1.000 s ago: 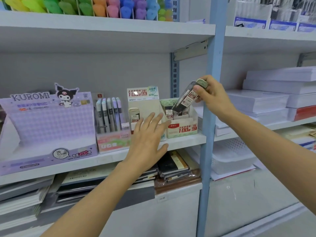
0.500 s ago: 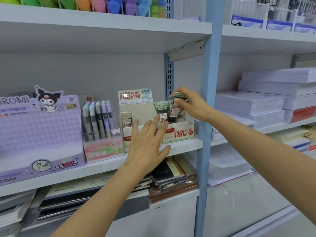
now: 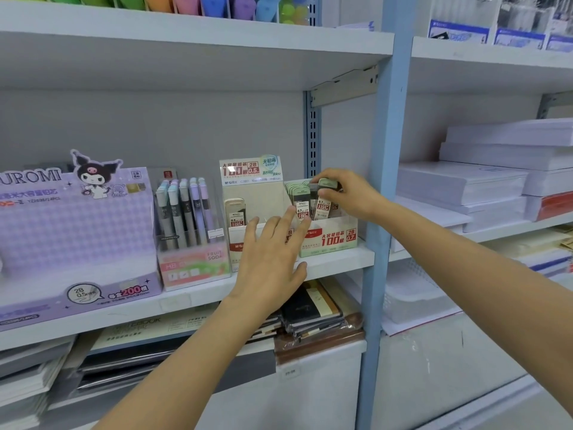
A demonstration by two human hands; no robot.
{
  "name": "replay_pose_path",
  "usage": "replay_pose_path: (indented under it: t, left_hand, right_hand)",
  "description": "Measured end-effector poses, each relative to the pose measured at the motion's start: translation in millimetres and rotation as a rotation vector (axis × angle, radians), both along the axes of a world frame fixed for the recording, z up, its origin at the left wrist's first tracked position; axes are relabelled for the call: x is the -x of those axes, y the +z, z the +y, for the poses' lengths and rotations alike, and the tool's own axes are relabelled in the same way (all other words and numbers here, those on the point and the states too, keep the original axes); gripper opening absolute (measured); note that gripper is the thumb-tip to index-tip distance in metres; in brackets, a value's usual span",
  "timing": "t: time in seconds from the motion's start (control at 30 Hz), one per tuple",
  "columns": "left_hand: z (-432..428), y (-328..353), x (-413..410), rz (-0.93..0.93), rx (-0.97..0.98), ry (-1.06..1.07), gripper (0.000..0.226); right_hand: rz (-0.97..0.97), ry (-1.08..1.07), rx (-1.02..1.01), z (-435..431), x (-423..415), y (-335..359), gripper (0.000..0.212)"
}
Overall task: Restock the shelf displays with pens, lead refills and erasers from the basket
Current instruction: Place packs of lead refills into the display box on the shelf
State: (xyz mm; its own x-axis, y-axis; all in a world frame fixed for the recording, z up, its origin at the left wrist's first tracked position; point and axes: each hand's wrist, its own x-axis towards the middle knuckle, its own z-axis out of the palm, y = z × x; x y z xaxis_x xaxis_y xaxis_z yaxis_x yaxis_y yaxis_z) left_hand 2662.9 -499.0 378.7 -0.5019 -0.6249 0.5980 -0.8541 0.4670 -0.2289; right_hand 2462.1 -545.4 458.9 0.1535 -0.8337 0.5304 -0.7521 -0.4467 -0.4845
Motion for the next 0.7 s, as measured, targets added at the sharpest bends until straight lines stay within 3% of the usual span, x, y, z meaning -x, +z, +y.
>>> replay_pose_path:
  t: [0.1,0.23,0.4,0.53,0.6,0.7]
  left_hand:
    - [1,1,1,-0.007,-0.011,0.004,0.073]
    - [1,2,0,-0.012,-0.018,-0.006,0.074]
    - [8,4,-4,-0.005,-0.066,-0.034,0.073]
    - [31,-12,-20,0.156,0.127,-0.199,0.050]
    - [43,-37,-37,0.231,0.211,-0.282,0.030]
    - [60,-96,-62,0.271,-0.024,-0.289,0.014]
  right_hand:
    - [0.075,-0.080,0.051,-3,-6,-7,0.035]
    - [0.036,-0.139,0.074,-3,-8,-15,0.052]
    - [-0.036,-0.142,0.150,12,-7,-14,0.047]
    - [-0.077,-0.014,0.353,51,-21,-27,0.021]
    - [-0.115,0.126,0.286,74,-37,-52,0.012]
    - [-0.152,0.298,-0.012,97,-65,-112,0.014]
